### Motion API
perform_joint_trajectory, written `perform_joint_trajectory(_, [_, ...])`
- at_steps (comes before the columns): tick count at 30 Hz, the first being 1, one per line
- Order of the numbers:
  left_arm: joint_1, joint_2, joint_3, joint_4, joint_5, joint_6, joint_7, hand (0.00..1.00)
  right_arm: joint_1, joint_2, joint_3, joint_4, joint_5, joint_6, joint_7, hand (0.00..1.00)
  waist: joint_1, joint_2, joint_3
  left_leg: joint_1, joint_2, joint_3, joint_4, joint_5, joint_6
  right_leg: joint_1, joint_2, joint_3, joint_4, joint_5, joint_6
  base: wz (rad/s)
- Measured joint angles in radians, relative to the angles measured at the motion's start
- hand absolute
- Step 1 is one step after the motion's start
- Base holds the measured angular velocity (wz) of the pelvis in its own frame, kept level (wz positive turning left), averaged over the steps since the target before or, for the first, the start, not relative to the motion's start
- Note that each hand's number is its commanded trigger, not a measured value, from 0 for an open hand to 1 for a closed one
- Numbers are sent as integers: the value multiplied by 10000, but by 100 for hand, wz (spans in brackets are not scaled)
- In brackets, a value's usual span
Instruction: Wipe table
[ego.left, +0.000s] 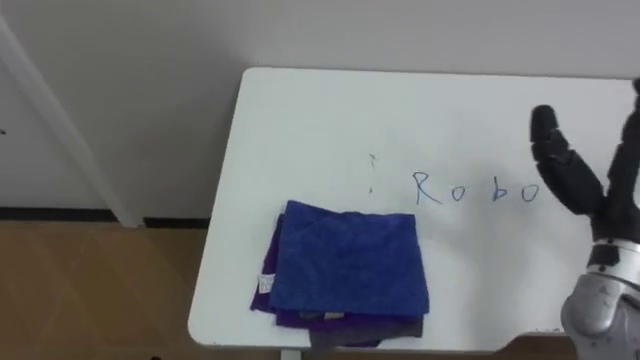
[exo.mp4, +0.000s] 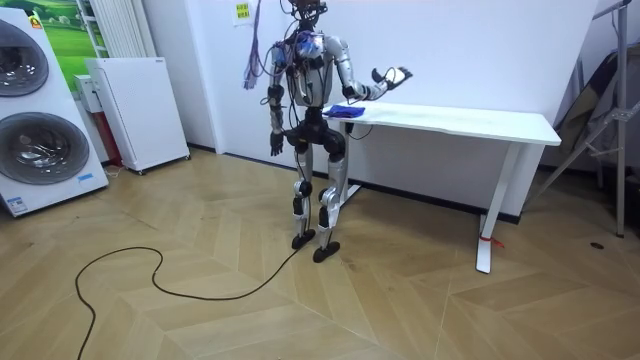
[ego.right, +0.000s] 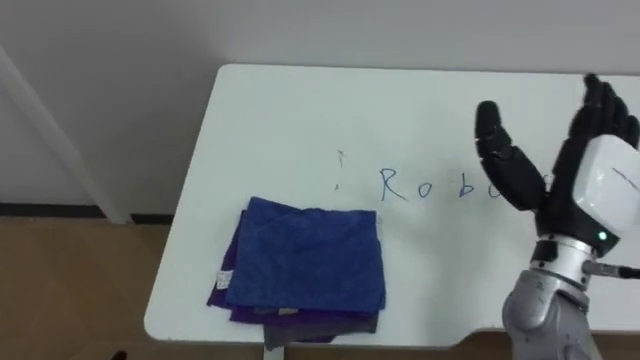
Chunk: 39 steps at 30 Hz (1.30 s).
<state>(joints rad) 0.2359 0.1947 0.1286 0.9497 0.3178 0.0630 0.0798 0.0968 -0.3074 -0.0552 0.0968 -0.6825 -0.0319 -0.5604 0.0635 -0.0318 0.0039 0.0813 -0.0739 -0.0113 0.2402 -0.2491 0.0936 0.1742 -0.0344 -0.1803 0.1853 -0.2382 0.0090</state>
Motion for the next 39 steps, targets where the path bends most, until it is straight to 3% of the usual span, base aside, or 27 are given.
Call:
perform_joint_trajectory(7, [-57, 12, -767, -93, 42, 3, -123, 0, -9, 2, 1328, -211, -1124, -21, 611, 0, 243, -169, 36, -197, -67, -300, 166, 2, 1, -11, -45, -334, -5, 0, 0, 14])
perform_joint_trajectory(12, [-58, 20, -880, -59, 41, -4, -110, 0, -4, 15, 1928, -189, -1354, -7, 934, 0, 507, -159, 41, -199, -101, -478, 185, 7, 9, 25, -62, -426, 2, 0, 1, 10])
perform_joint_trajectory(19, [18, 33, -1156, -62, 71, -12, -107, 0, 78, 113, 3104, -45, -2231, -31, 1287, 0, 512, -100, 73, -268, -122, -561, 213, 7, 9, 54, -73, -665, -3, 1, 2, 7])
perform_joint_trajectory(22, [16, 33, -1211, -63, 91, -13, -107, 0, 243, 204, 3199, 219, -2401, -187, 1349, 0, 530, -51, 72, -281, -129, -573, 214, 7, 9, 61, -76, -684, -3, 1, 2, 5])
perform_joint_trajectory(28, [-41, 24, -1244, -91, 614, 9, -107, 0, 546, 249, 3519, 392, -2921, -111, 1790, 0, 497, 57, 32, -354, -130, -557, 211, 7, 9, -2, -81, -741, -19, 1, 3, 0])
perform_joint_trajectory(29, [-56, 23, -1244, -92, 645, 12, -107, 0, 622, 246, 3532, 425, -2961, -101, 1789, 0, 499, 64, 14, -355, -133, -557, 211, 7, 9, -1, -83, -750, -26, 2, 4, 0])
perform_joint_trajectory(30, [-43, 24, -1258, -106, 691, 20, -93, 0, 830, 223, 3599, 539, -3043, -85, 1790, 0, 513, 71, -70, -346, -136, -558, 209, 7, 9, 7, -87, -768, -22, 2, 4, 6])
perform_joint_trajectory(31, [-34, 25, -1315, -108, 697, 24, -45, 0, 1025, 215, 3676, 681, -3054, -68, 1790, 0, 514, 81, -97, -290, -143, -564, 202, 7, 9, 69, -93, -815, -21, 2, 4, 8])
perform_joint_trajectory(39, [-33, -59, -1458, -94, 697, -17, 98, 0, 1239, 270, 3890, 1579, -3053, -132, 1835, 0, 532, 15, -20, -33, -166, -558, 142, 8, 11, 369, -122, -942, -173, 2, 5, 0])
